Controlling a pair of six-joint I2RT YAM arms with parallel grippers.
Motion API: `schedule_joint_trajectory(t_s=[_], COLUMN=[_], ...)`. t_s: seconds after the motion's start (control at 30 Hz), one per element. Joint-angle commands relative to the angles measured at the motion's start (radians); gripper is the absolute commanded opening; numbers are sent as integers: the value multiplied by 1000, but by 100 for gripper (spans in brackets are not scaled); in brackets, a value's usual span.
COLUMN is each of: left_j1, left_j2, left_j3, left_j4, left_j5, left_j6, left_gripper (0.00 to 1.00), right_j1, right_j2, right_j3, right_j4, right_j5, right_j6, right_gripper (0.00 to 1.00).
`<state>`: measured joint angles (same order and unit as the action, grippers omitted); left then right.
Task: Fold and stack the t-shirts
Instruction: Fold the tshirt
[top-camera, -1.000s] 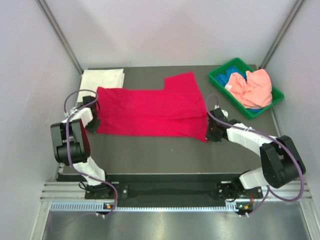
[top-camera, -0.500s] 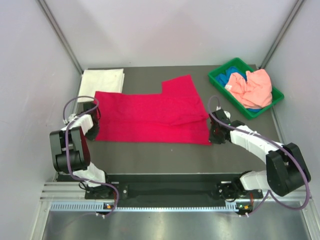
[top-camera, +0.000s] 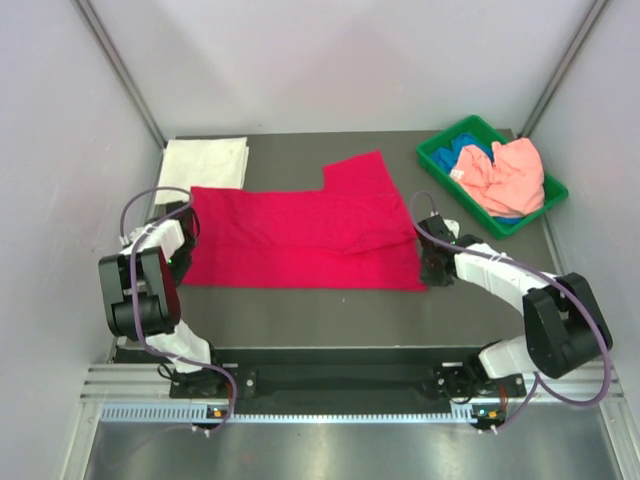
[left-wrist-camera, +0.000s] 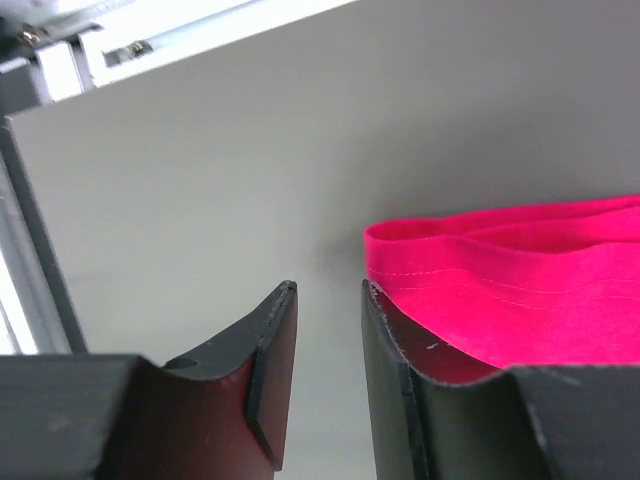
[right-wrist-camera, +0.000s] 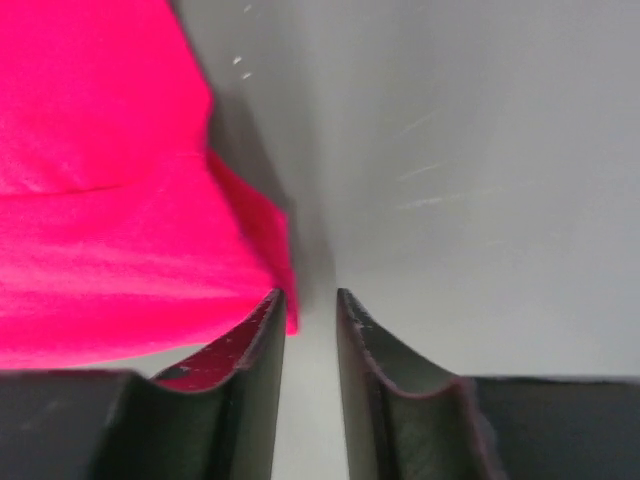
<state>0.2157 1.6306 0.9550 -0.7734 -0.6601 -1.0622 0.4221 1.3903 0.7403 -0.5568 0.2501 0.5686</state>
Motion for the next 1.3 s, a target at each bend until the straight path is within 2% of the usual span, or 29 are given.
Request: schedule_joint_trajectory(t_s=[0.0,0.07,0.17,0.33,0.37,0.4,0.47,0.5,0.53,0.67,0.93,1.0,1.13,1.27], left_j1=[2,-1,-21,-145,-165,-202,-213,-257,-265,-306,-345,-343,-343,-354], left_j2=[-12,-34,-52,-110,-139,-156,-204,-218,-227,-229,-181,-172,-158,-134], left_j3=[85,105,120,85,76,67,35,27,18,27,-1,-5,-33,-48], left_j4=[-99,-78,-20,147,179,206,276,293,305,371,434,436,453,529], left_j5=[-52,-24,91,313,361,408,542,585,621,828,904,899,892,950], left_j6=[-21,43,160,396,425,451,493,507,519,551,524,531,525,489], left_gripper=[38,38,35,36,37,36,38,38,42,45,46,45,46,46], right_j1=[-14,-22,-23,-25,-28,-32,-39,-40,-39,-40,-40,-39,-40,-34], right_j2=[-22,-25,4,181,217,254,369,407,464,562,731,745,739,704], right_j3=[99,175,289,546,591,632,749,781,822,867,1001,999,989,975], right_j4=[-80,-130,-163,-294,-380,-418,-505,-521,-531,-520,-542,-540,-522,-477], right_j5=[92,106,100,95,91,74,-7,-30,-55,-155,-166,-170,-158,-88], right_j6=[-1,22,94,353,408,492,542,580,602,681,708,708,699,636], right_gripper=[29,33,36,39,40,40,39,38,39,38,37,37,28,26])
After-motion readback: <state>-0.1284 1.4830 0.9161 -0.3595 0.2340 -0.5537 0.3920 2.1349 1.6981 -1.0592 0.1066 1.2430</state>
